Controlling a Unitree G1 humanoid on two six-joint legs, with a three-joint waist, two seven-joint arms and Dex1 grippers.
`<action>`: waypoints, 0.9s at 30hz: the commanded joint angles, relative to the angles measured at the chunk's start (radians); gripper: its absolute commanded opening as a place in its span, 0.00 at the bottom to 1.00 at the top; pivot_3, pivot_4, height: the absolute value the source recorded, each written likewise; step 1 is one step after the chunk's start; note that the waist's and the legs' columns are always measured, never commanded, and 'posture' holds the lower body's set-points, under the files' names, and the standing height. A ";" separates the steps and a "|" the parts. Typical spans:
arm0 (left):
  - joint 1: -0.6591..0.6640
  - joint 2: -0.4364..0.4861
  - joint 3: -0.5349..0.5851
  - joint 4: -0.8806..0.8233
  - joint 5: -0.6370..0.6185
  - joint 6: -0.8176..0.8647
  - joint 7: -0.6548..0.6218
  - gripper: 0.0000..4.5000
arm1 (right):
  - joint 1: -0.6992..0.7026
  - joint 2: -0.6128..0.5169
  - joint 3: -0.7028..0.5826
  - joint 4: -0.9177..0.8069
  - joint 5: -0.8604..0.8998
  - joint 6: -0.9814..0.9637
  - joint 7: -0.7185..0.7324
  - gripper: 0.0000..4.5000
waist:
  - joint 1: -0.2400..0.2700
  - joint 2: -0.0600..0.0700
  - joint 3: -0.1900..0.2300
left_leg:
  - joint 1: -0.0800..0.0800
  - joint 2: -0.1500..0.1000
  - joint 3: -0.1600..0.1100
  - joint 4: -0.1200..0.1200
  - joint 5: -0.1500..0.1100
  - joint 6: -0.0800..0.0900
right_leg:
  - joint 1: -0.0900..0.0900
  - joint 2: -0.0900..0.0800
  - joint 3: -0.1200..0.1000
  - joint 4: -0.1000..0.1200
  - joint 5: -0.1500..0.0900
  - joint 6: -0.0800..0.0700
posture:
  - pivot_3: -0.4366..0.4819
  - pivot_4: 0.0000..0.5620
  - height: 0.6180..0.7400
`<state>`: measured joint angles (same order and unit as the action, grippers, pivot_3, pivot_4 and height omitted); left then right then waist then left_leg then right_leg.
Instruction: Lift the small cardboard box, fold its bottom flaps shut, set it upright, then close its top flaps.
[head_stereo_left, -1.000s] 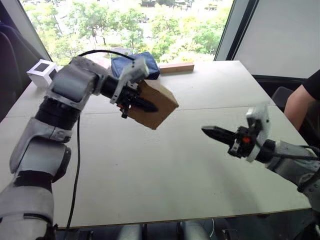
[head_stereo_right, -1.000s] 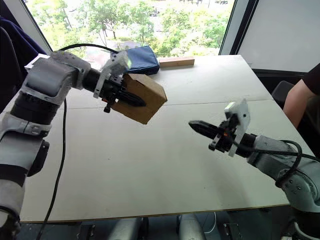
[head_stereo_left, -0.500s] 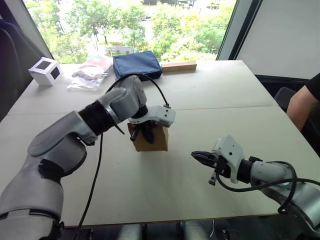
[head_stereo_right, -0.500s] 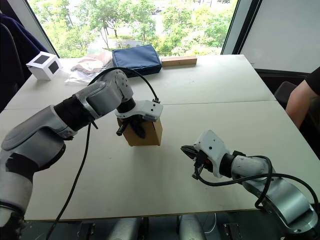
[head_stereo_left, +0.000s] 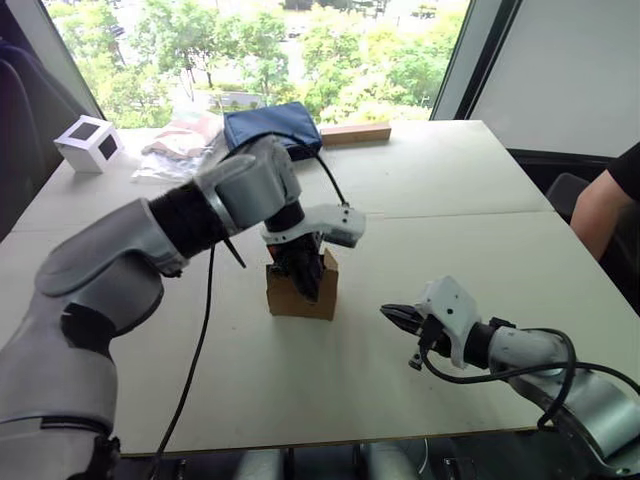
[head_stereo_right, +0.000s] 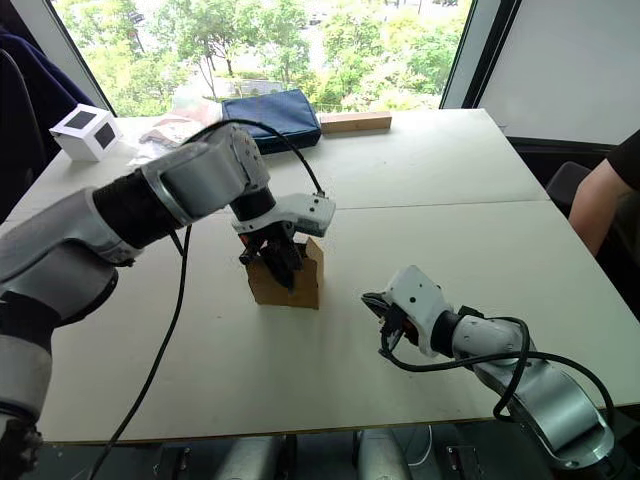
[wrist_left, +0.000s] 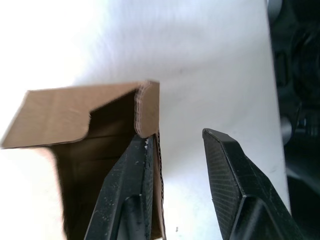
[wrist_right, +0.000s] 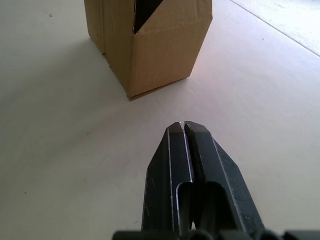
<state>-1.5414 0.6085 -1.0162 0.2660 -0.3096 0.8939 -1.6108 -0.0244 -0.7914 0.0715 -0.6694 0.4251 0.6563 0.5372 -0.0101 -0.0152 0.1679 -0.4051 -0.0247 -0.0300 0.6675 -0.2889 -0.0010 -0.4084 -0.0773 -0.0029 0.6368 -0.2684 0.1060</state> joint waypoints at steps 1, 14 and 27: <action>-0.080 0.000 0.164 0.107 -0.083 0.066 -0.004 0.36 | -0.038 0.044 -0.026 0.012 0.035 -0.037 0.044 0.00 | -0.001 0.000 0.000 | 0.000 0.000 0.000 0.000 0.000 0.000 | 0.000 0.000 0.000 0.000 0.000 0.000 | 0.48 0.27 0.98; 0.513 0.121 0.982 -0.066 -0.146 0.131 0.554 0.01 | -0.130 0.122 -0.069 0.180 0.047 -0.062 0.093 0.00 | -0.006 0.001 -0.001 | 0.008 0.001 0.002 -0.001 0.000 0.000 | -0.001 0.000 0.004 0.011 -0.002 -0.002 | 0.48 0.27 0.98; 1.172 -0.022 1.041 -0.372 -0.053 -0.156 0.842 0.01 | -0.264 0.204 0.113 0.413 -0.125 -0.151 0.138 0.00 | 0.023 -0.001 -0.001 | 0.006 -0.003 0.000 -0.001 0.004 -0.007 | 0.001 -0.006 0.003 0.011 -0.002 -0.002 | 0.48 0.27 0.98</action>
<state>-0.3827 0.5858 0.0417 -0.0531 -0.3816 0.7908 -0.7809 -0.2742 -0.5957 0.1821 -0.2665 0.3221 0.5394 0.6640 0.0131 -0.0162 0.1666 -0.3984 -0.0277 -0.0294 0.6668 -0.2854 -0.0080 -0.4074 -0.0829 -0.0004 0.6474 -0.2701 0.1042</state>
